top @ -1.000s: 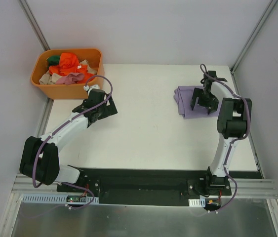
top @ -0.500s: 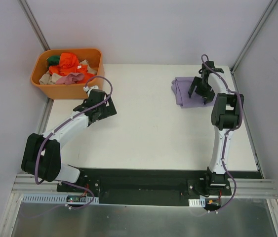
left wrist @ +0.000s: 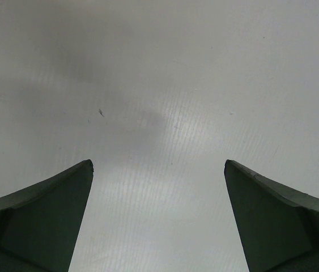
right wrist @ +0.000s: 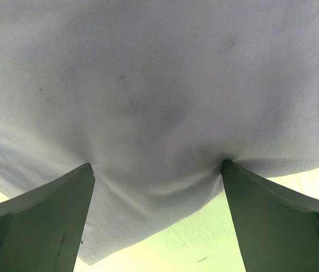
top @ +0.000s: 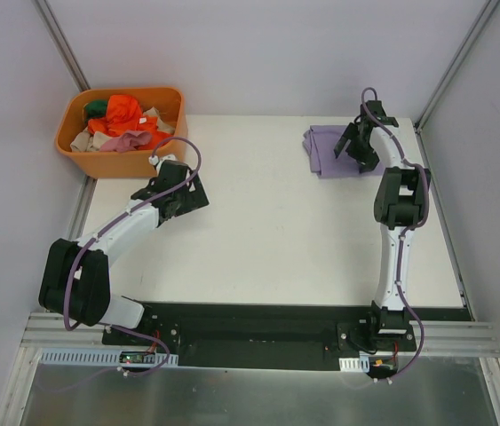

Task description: Fold and stack the t-shirts

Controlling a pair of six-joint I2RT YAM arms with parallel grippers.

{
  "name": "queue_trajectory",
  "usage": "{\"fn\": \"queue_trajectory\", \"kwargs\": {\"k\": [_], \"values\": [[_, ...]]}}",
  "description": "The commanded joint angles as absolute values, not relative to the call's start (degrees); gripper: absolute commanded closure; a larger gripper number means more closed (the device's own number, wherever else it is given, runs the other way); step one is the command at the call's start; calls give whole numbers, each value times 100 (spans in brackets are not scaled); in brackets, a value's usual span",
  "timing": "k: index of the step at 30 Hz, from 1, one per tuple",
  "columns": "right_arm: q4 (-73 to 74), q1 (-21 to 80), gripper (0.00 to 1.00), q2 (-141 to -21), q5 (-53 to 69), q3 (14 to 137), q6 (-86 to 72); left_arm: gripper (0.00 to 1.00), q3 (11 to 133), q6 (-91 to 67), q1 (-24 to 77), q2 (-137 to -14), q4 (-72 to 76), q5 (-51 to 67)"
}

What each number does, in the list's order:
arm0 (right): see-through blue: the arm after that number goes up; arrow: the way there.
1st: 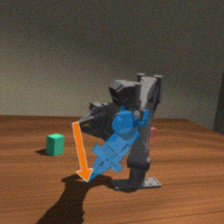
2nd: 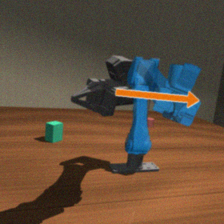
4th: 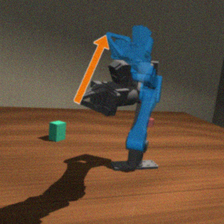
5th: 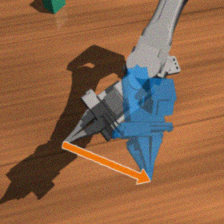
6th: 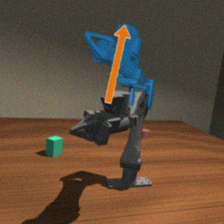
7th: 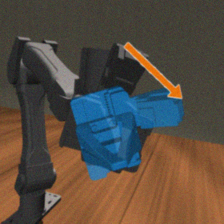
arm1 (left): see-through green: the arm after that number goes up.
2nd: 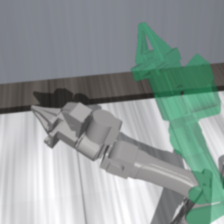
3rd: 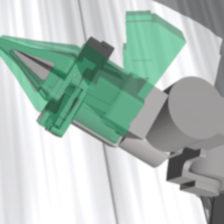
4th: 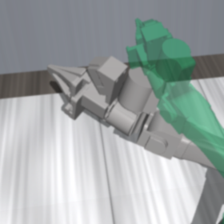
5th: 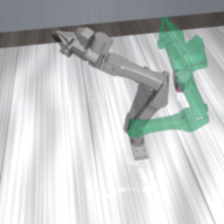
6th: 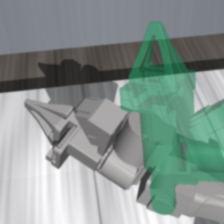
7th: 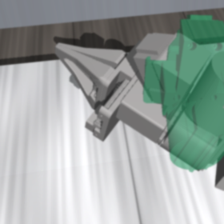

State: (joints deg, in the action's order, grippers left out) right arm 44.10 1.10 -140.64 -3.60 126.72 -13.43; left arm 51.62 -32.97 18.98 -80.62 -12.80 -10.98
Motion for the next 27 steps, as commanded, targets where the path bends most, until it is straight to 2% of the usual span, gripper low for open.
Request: {"fn": "queue_trajectory", "kwargs": {"k": [1, 7, 13, 19, 27], "values": [[4000, 105, 4, -14230, -62, 12744, -1635, 1, 5300, -3199, 1811, -8007, -1310, -1169], [3911, 114, 4, -13730, -105, 12561, -1740, 1, 5265, -3226, 1811, -7911, -1310, -1090], [3806, 123, 4, -12115, -615, 11218, -1354, 1, 5028, -3199, 1811, -7191, -1318, -1160], [2639, 114, 4, -9391, -623, 8460, -1090, 1, 4747, -3243, 1811, -6242, -1292, -1125], [889, 114, 4, -5787, -1494, 4758, -1011, 1, 4298, -3445, 1811, -5108, -1283, -1424]]}}
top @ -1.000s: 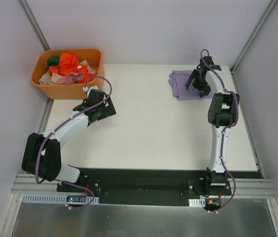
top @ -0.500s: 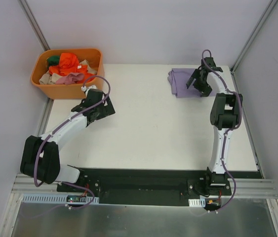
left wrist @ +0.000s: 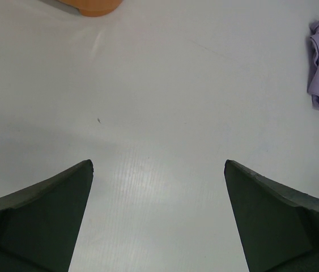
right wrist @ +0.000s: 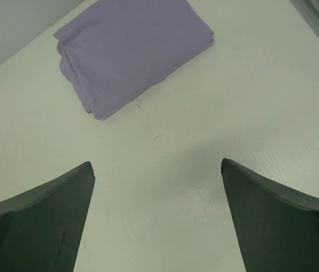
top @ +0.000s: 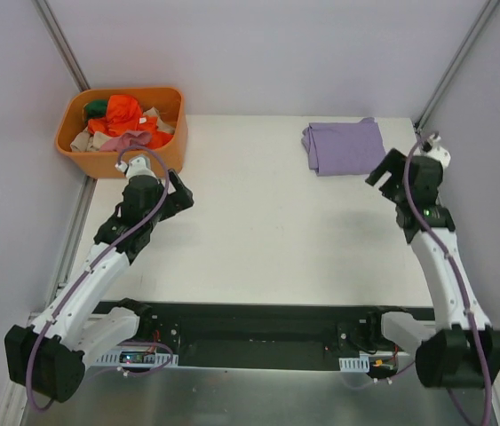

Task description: Fold and stack the t-shirts

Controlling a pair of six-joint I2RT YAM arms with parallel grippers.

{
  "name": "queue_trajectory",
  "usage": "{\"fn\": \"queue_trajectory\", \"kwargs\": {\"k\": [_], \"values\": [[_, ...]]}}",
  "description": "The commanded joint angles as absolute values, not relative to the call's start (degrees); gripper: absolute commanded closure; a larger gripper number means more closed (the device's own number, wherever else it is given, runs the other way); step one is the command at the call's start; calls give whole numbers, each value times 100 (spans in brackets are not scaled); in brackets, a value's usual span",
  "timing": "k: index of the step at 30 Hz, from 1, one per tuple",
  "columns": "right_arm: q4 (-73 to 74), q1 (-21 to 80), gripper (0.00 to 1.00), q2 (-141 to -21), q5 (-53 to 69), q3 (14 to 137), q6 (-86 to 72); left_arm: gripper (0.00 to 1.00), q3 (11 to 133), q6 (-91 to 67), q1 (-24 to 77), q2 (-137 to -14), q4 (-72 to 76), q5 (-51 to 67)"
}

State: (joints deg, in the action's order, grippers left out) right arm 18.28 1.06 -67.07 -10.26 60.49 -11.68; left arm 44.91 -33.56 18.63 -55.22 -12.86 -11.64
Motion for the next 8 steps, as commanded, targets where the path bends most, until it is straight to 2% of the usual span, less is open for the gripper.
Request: {"fn": "queue_trajectory", "kwargs": {"k": [1, 8], "values": [[853, 114, 4, -5470, -1512, 4537, -1011, 1, 4246, -3445, 1811, -5002, -1283, -1441], [817, 123, 4, -4185, -1871, 3824, -686, 1, 3973, -3489, 1811, -4351, -1283, -1494]]}}
